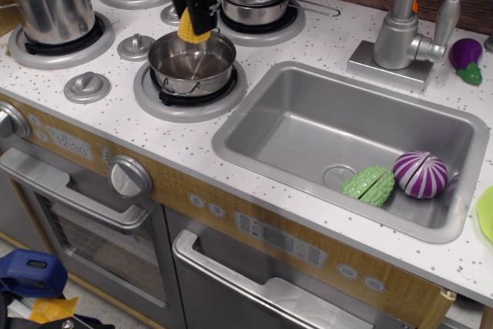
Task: Put corn in pan which is on stove
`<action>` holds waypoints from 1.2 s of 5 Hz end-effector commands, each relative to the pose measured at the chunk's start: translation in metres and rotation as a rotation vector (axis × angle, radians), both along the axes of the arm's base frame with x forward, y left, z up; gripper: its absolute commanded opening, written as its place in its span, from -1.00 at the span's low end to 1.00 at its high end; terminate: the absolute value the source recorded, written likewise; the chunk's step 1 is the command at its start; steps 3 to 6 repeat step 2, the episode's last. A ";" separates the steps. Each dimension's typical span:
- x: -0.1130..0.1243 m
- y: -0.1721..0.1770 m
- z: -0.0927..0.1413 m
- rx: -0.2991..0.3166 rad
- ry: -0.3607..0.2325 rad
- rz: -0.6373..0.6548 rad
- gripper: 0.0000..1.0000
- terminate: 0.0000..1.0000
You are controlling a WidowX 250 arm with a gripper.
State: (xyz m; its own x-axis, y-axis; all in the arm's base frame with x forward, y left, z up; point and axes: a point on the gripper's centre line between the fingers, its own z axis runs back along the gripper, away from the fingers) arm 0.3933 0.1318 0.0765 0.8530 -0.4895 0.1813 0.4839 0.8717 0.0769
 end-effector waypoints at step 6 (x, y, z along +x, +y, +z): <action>0.003 0.008 0.026 0.029 -0.084 -0.018 1.00 1.00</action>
